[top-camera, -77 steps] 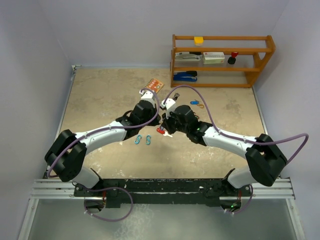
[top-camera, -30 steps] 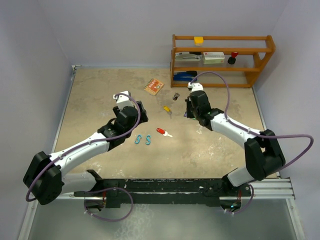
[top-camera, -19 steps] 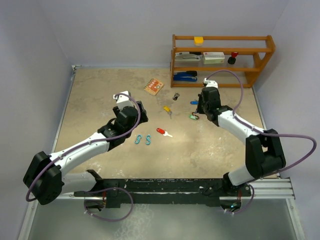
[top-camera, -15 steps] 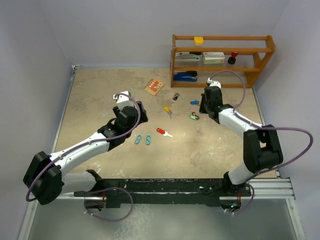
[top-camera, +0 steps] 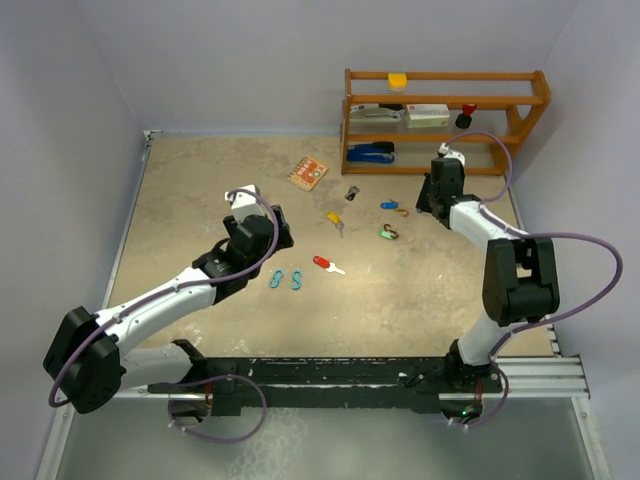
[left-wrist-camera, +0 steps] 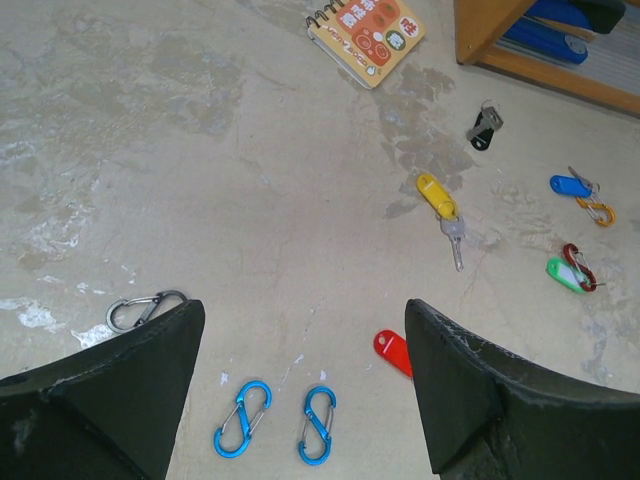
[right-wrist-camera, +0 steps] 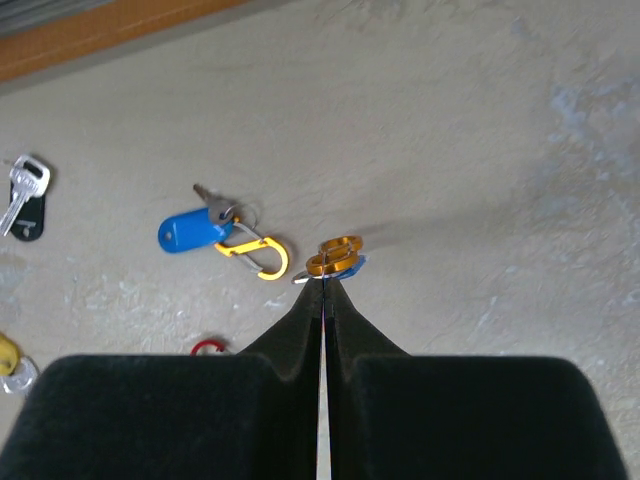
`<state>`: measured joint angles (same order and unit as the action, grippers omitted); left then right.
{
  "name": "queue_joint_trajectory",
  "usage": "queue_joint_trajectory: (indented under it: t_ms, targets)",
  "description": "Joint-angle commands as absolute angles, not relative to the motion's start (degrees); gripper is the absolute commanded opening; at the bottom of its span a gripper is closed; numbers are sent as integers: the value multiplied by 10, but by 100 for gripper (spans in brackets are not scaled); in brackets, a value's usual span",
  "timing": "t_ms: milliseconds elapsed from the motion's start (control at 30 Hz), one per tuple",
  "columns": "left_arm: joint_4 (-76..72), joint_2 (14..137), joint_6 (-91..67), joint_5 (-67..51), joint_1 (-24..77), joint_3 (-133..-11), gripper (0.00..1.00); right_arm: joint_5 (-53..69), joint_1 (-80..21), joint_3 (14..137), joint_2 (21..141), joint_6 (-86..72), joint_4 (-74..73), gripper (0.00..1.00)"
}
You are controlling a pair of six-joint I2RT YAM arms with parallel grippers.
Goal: Put the keys on the keyring
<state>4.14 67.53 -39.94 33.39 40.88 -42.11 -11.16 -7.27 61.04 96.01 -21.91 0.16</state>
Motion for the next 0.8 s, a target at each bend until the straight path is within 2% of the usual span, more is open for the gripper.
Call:
queue_joint_trajectory:
  t_ms: [0, 300, 333, 433, 500, 600, 767]
  targets:
    - [34, 661, -411, 343, 404, -413, 78, -108, -50, 639, 971, -220, 17, 0]
    - [39, 659, -410, 348, 404, -414, 78, -106, -19, 657, 1009, -222, 20, 1]
    - [40, 659, -410, 349, 404, -415, 78, -106, -18, 657, 1008, -224, 21, 9]
    - [40, 659, -411, 350, 404, -414, 78, -112, -17, 648, 1000, -229, 35, 48]
    - [40, 659, -411, 351, 404, -412, 78, -116, -17, 639, 989, -230, 45, 65]
    - [40, 658, -413, 354, 404, -408, 78, -111, -17, 620, 968, -228, 64, 73]
    - [38, 662, -418, 369, 403, -400, 79, -55, -31, 611, 936, -197, 53, 73]
